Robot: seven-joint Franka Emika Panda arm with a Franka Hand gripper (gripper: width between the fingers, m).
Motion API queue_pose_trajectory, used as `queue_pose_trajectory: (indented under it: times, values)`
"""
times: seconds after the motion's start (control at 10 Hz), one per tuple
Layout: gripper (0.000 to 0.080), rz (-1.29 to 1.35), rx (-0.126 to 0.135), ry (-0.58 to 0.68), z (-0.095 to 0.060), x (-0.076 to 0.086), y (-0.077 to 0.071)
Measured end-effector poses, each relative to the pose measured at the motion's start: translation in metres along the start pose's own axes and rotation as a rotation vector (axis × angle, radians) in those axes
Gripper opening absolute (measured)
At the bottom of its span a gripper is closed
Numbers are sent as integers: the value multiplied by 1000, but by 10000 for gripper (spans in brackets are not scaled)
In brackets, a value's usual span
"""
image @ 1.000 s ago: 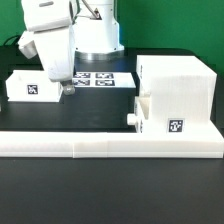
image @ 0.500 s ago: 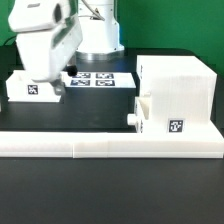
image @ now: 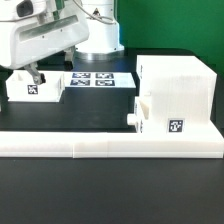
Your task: Assemble drawer
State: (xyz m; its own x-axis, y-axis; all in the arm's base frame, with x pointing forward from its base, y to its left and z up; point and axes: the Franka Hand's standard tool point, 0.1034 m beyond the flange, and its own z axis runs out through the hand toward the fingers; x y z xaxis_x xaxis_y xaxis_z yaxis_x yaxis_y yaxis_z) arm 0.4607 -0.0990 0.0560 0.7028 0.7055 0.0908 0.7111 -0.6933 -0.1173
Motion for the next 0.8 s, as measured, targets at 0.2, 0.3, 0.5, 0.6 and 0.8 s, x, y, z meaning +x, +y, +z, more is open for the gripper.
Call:
queue_pose_trajectory:
  times: [0.2, 0.3, 0.5, 0.6, 0.8]
  values:
    - [649, 142, 2, 1, 1, 0, 0]
    - [649, 195, 2, 1, 1, 0, -1]
    - [649, 370, -32, 11, 0, -11, -4]
    - [649, 466, -37, 8, 1, -18, -12]
    - [649, 627, -38, 6, 3, -20, -22]
